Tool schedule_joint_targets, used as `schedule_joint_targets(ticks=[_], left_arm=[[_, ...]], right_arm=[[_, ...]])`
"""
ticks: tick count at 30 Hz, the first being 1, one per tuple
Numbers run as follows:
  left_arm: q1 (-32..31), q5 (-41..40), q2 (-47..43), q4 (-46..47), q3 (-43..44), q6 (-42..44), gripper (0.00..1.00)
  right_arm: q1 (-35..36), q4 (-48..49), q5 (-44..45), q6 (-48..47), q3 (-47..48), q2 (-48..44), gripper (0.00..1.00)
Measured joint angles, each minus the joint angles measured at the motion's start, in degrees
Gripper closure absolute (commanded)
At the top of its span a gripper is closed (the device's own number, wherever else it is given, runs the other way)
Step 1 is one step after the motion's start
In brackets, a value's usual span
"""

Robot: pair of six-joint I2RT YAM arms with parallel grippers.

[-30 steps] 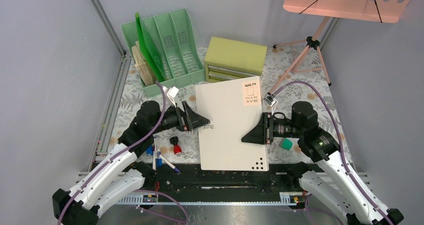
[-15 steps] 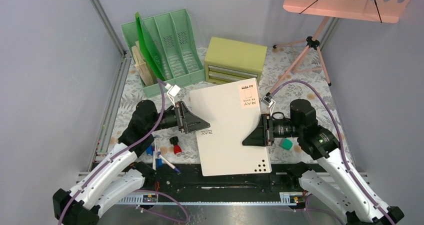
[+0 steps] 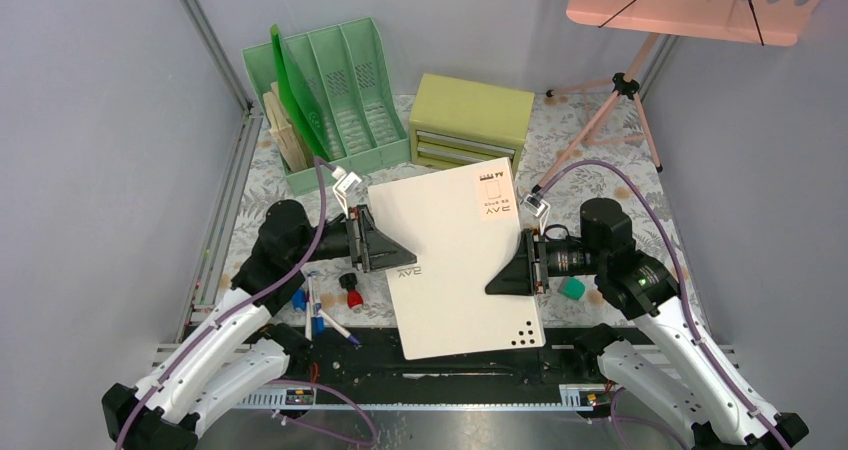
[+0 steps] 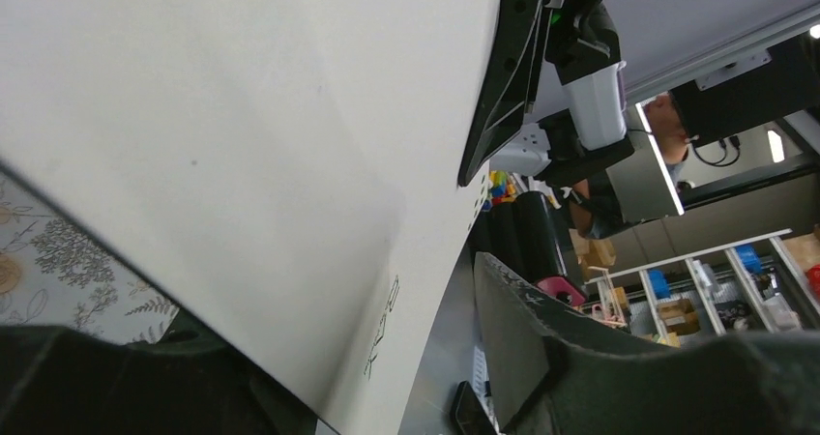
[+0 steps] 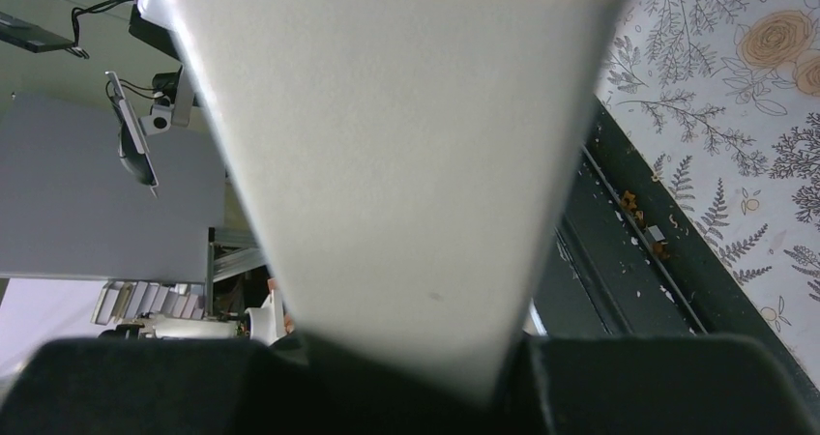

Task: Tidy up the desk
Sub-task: Pick up the folder from the corner of the board.

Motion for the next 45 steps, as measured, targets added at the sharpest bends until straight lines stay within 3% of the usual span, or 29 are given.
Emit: schedule_joint_targets(ticks=[5,10,18,23,27,34,39,41,45], left_arm=[[0.0,-0.9,-0.9,-6.0,3.3,3.1,0.34],[0.0,-2.3,-3.5,-10.7,5.0,6.3,0.35],[0.5,-3.0,-4.9,-11.7,5.0,6.7,0.69],[0.8,-2.9,-4.9,-10.1,5.0,5.6,0.98],[0.8,-2.5,-4.9,-9.3,5.0,4.7,1.0],[0.8,-2.5,-4.9,-8.8,5.0,4.6,1.0],[0.6,-3.9,-5.3,-10.0,5.0,5.3,1.0],[0.7,-5.4,-5.7,-11.7,5.0,5.9,1.0],[1.5,-8.5,-6.9,-14.8,4.7,6.3,1.0]], right_arm=[[0.0,0.0,0.0,-0.3,0.0,0.0,1.0],[0.1,0.0,-0.3,-0.5,0.0,0.0,1.0],[0.1,0.2,-0.6,-0.6,0.0,0.0,1.0],[0.1,0.7,-0.8,-0.7,0.0,-0.3,0.98],[0.1,0.9,-0.7,-1.1,0.0,-0.3,0.84],[0.1,0.4,0.9,-1.2,-0.3,-0.4,0.43],[0.1,-0.6,4.7,-1.2,-0.8,-0.2,0.08],[0.1,-1.7,6.4,-1.5,-0.8,-0.6,0.01],[0.1,-4.4,10.8,-3.1,-0.8,-1.4,0.0]])
